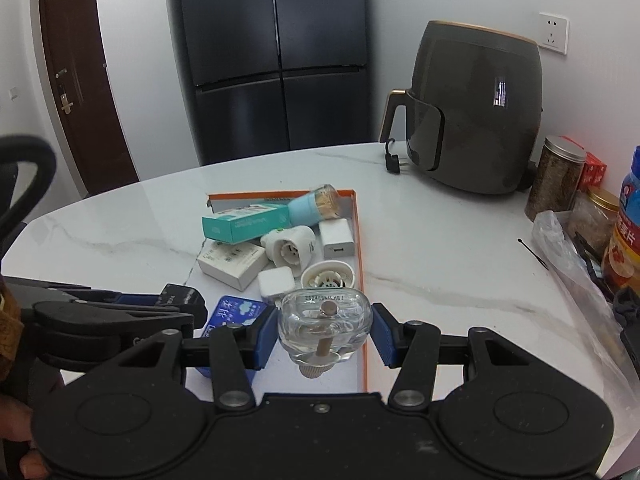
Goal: Organize rigid objects
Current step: 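Carry the charger and refill bottle over the orange-rimmed box, then lower the charger and bottle into the box and open both grippers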
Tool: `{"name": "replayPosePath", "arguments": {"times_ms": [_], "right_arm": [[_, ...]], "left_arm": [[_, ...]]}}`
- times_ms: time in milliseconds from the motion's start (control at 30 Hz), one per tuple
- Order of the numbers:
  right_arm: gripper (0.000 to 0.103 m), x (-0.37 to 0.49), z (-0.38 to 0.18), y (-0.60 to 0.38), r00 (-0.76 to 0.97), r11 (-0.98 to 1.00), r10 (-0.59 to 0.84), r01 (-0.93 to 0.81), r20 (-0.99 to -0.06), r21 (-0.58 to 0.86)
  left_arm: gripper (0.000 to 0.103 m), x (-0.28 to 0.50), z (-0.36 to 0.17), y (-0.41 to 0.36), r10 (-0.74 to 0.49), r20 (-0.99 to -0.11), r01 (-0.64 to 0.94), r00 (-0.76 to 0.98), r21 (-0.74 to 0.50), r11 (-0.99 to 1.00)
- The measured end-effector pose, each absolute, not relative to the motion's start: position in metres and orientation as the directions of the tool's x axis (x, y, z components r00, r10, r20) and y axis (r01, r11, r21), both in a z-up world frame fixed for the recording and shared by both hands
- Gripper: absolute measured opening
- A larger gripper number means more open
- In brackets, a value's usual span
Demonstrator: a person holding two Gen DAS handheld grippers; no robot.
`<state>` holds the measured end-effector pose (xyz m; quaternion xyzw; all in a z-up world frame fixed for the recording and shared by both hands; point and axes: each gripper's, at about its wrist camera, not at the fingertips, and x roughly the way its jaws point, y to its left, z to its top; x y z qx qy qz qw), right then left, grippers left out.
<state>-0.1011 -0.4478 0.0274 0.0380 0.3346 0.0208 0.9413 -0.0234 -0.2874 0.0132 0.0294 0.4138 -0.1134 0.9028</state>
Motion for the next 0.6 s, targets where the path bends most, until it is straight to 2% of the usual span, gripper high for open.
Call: {"name": "replayPosePath", "arguments": {"times_ms": [600], "right_arm": [[0.061,-0.086,0.012,-0.444,0.727,0.995,0.095,-0.06,-0.68,0.074]], "left_arm": [[0.036,-0.017,0.004,-0.283,-0.15,-0.772,0.179,0.618,-0.048,0.983]]}}
